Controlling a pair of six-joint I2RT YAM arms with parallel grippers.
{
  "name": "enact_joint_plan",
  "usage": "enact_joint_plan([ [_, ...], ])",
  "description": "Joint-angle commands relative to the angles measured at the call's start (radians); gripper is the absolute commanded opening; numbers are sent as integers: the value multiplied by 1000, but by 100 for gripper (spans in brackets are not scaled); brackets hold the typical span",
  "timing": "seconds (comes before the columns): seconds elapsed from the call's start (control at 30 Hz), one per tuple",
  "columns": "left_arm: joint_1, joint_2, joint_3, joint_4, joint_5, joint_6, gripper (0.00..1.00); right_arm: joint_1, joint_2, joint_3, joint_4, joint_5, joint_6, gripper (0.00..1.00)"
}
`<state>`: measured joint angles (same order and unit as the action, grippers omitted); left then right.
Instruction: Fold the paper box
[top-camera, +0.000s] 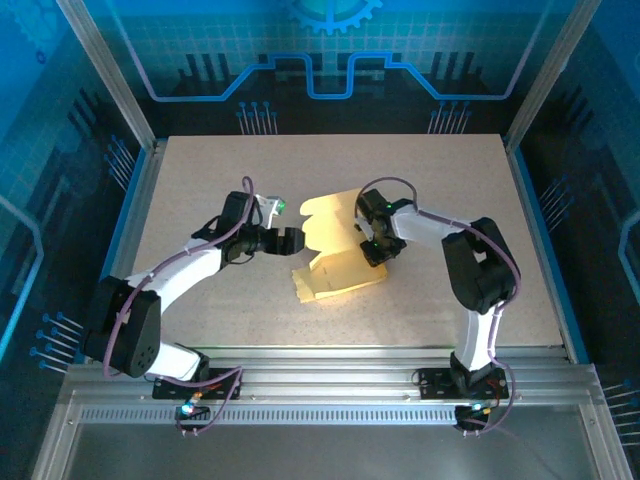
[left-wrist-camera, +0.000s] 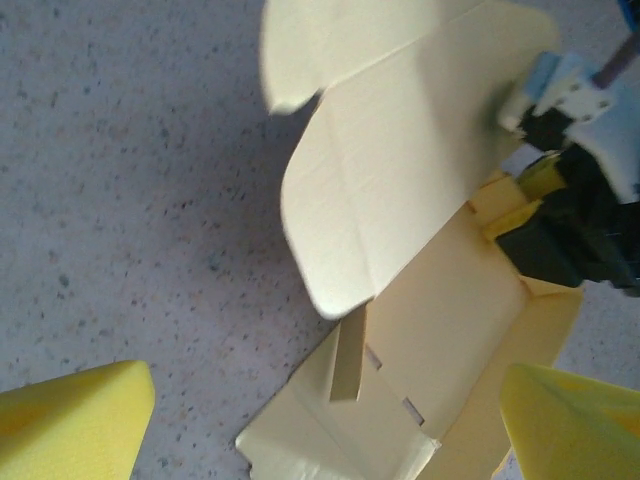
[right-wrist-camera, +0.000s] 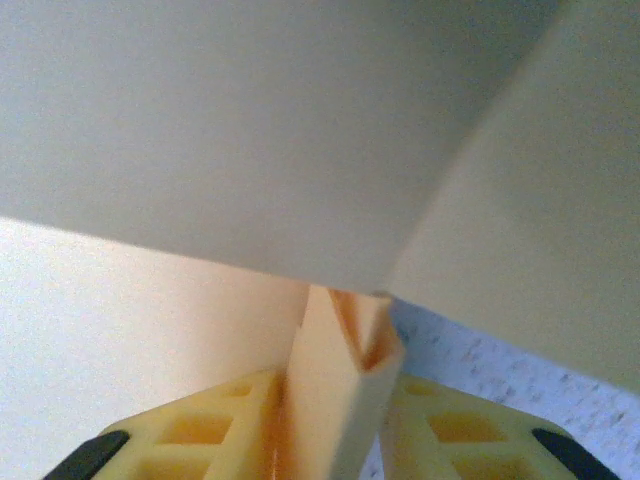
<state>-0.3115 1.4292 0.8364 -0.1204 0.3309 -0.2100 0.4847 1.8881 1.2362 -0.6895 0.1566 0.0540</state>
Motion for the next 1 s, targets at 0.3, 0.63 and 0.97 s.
enact_joint_plan([
  [0.3, -19, -4, -34, 92, -32, 0, 91, -19, -125, -44, -26, -124, 49, 38],
  [0.63, -23, 11, -39, 91, -35, 8, 91, -19, -149, -110, -36, -141, 60, 13],
  [0.97, -24, -19, -78, 132, -74, -30, 94, 20, -124, -145, 7, 11, 100, 0],
])
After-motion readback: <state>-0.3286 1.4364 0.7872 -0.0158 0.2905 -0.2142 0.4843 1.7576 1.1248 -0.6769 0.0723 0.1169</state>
